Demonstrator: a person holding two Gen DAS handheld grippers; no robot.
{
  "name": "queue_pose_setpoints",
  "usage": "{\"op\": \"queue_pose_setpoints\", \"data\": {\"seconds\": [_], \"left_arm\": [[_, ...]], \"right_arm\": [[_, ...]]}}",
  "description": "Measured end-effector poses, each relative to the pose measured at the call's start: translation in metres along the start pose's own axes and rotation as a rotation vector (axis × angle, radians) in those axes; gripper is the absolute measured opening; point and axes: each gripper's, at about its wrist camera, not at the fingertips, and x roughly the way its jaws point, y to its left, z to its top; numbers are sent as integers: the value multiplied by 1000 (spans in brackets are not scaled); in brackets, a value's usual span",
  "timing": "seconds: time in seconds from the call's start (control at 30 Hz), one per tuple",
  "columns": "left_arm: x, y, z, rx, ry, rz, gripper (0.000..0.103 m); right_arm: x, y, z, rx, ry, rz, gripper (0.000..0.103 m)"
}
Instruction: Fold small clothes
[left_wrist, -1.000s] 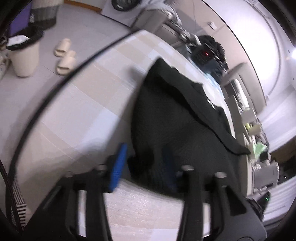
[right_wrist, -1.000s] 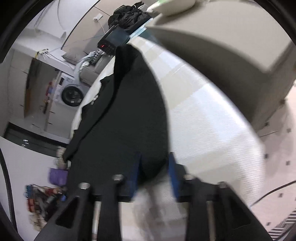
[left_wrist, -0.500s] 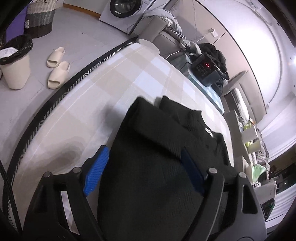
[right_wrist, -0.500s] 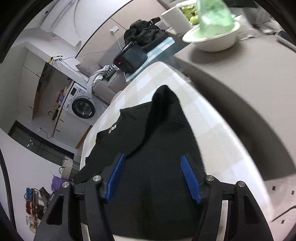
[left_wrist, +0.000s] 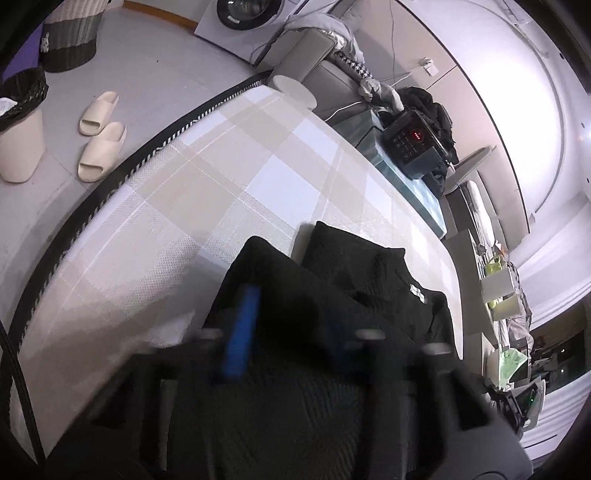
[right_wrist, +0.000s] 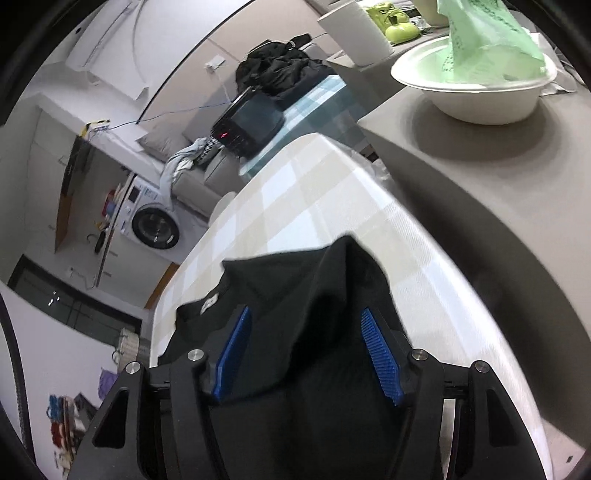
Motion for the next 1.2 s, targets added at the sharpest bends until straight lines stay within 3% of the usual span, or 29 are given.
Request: {"op": "queue_pose_setpoints", "data": {"seconds": [0.03,0.1,0.17,0.33,0.67,0.77,0.9,0.97,1.03,1.13,1.2], "left_arm": [[0,0,1,-2,-3,-8,6],[0,-2,2,4,-25,-21,4],[-4,-7,5,22,-39,-35,3],[-11,-26,23,45,-93,-69,3],[23,-63,81,34,-134,-88,3],[48,-63,91,26,-117,-56,3],[82,-49,93,-23,-39,-16,4],[91,-40,92,-51,-23,-11,7],[88,-34,91,-58,-35,-5,24],[77,-31,87,-46,-46,-10,36],[74,-31,83,-31,-25,-23,38]], "right_arm": [[2,-1,2,5,-4,-6,51],[9,0,8,2,-12,-26,23],[9,1,11,-9,-20,-29,8],[0,5,20,-8,-68,8,7],[13,36,73,0,-144,30,7],[27,37,85,7,-146,10,7],[56,19,87,53,-70,-56,7],[65,9,84,81,-33,-68,9],[64,3,81,88,-25,-58,10],[51,3,75,72,-28,-39,14],[45,4,69,64,-17,-19,32]]}}
